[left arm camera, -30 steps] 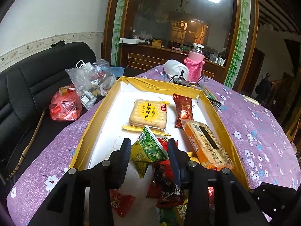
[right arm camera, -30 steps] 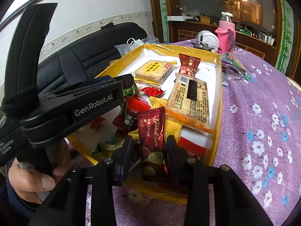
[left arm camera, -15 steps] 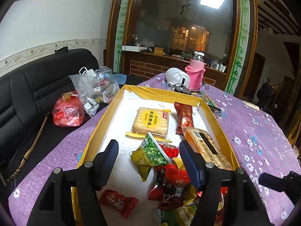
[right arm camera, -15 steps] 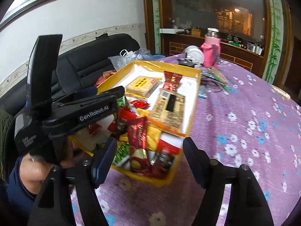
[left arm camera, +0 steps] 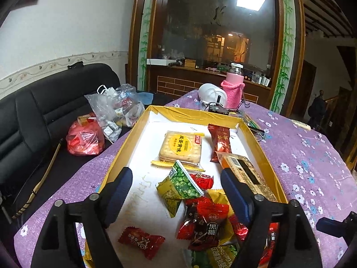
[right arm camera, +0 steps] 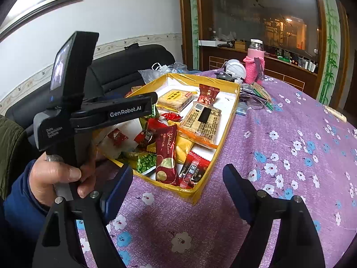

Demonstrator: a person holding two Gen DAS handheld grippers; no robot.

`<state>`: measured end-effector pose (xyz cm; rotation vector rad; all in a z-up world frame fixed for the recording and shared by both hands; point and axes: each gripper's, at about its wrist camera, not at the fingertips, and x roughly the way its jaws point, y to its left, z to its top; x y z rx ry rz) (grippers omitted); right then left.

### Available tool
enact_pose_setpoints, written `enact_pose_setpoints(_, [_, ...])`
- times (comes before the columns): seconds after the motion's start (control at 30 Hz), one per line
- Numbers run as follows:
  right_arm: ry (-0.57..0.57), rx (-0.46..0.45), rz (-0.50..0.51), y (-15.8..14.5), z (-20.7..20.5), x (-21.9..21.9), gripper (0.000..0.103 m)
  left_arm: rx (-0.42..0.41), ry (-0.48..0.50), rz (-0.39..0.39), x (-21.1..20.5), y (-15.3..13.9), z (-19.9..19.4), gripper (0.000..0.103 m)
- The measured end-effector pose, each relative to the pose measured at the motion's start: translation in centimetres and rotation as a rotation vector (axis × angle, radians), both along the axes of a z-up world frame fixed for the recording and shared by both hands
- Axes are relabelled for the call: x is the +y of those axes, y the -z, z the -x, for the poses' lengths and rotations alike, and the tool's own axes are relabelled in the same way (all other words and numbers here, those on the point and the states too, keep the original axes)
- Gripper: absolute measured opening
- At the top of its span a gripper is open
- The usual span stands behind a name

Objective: Organize snacks

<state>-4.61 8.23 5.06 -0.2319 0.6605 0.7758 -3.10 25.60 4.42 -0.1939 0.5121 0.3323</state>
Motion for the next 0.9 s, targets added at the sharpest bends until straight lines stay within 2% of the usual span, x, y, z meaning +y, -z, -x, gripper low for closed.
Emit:
enact_pose_setpoints(0.1, [0.002, 0.003, -0.018, -0.2, 0.0, -0.4, 0.082, -0.004, 0.006, -0.018, -0.4, -0.1, -0.1, 0.086])
enact_pose_setpoints(0.17, [0.015, 0.011, -0.034, -0.2, -0.3, -0.7, 0.083, -0.015, 0.004, -0.029, -0.6, -0.3, 0.1, 0.092])
enact_pose_setpoints(0.33, [0.065, 0.016, -0.052, -0.2, -1.0, -1.4, 0.083, -0.062, 0.000, -0.051, -1.0, -0.9, 1.0, 0.099])
enact_pose_setpoints(0.43, [0.103, -0.009, -0.053, -0.4, -1.4, -1.8, 0.088, -0.072, -0.001, -0.065, -1.5, -1.2, 1.3, 0.102])
enact_pose_setpoints(0.63, [0.148, -0.019, -0.060, -0.6, -1.8, -2.5, 0.094, -0.071, -0.009, -0.139, -3.3, -1.7, 1.8, 0.102])
enact_pose_setpoints(0.8, [0.196, -0.021, -0.074, -0.8, -2.4, -3.3, 0.097, -0.013, -0.048, -0.195, -4.2, -1.4, 1.6, 0.102])
enact_pose_setpoints(0.9, [0.224, -0.008, -0.091, -0.9, -2.8, -3.9, 0.098, -0.021, -0.059, -0.184, -3.9, -1.5, 1.8, 0.102])
